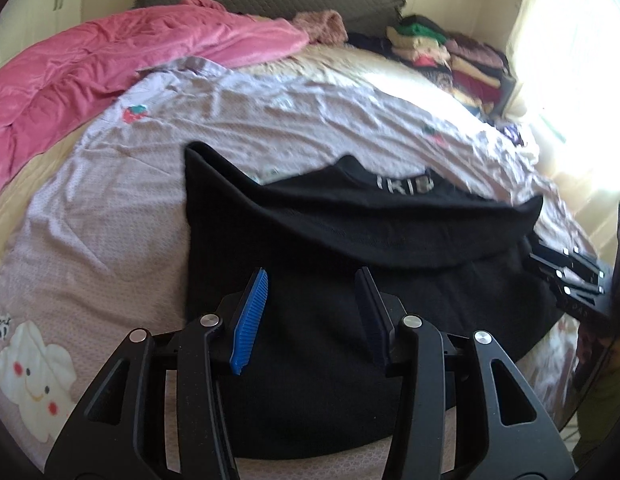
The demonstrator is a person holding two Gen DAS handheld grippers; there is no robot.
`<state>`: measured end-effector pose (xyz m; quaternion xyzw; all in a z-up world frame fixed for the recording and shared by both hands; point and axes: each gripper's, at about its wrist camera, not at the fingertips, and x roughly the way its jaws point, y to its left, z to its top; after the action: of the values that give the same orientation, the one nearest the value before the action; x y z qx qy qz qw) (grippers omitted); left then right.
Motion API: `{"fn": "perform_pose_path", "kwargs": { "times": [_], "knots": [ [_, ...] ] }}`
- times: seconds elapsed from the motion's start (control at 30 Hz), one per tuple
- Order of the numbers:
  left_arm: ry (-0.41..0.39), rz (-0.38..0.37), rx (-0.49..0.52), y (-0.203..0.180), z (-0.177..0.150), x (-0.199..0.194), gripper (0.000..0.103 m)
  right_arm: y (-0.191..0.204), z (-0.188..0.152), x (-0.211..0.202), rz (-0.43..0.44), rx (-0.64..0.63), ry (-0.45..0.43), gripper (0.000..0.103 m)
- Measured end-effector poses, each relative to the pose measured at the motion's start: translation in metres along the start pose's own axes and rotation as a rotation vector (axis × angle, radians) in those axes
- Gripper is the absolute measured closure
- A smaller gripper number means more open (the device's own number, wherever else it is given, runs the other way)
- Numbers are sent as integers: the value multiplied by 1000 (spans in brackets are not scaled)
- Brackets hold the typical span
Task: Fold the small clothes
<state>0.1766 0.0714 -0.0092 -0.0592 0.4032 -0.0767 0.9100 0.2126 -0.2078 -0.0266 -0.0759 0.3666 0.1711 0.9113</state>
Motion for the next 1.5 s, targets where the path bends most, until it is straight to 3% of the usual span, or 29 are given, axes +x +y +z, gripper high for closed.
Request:
{"fn": "perform_pose_path", "kwargs": {
  "times": [0.13,0.33,0.47,0.6,0.73,0.9,1.03,1.2,1.27,1.3,1.33,1.37,1.5],
  "knots": [
    [64,25,19,-5,1,30,66,2,9,22,-26,-22,36,61],
    [76,74,9,0,25,56,59,-10,27,43,-49,29,24,61],
    [37,87,-31,7,44,56,57,-21,37,56,-100,72,15,61],
    [-11,82,-79,17,48,47,48,-41,39,58,-133,160,5,61],
    [-52,97,-124,35,41,33,48,-67,34,44,-122,269,-40,61],
    [-78,108,-185,61,25,16,47,-92,26,20,-107,327,-89,53],
    [-62,97,-249,79,26,20,46,-102,30,20,-130,299,-60,48],
    [-35,99,-241,77,34,36,46,-88,44,45,-140,175,-5,48],
    [-28,105,-224,73,34,42,54,-83,48,56,-133,145,9,51],
    [-26,103,-213,71,34,44,70,-83,48,60,-133,144,18,58],
    [-24,103,-199,68,33,47,90,-82,48,65,-141,144,30,73],
    [-28,111,-184,66,32,49,95,-81,47,67,-144,143,33,89],
    [-77,111,-150,64,31,40,100,-84,45,57,-140,157,-15,95]
  ]
}}
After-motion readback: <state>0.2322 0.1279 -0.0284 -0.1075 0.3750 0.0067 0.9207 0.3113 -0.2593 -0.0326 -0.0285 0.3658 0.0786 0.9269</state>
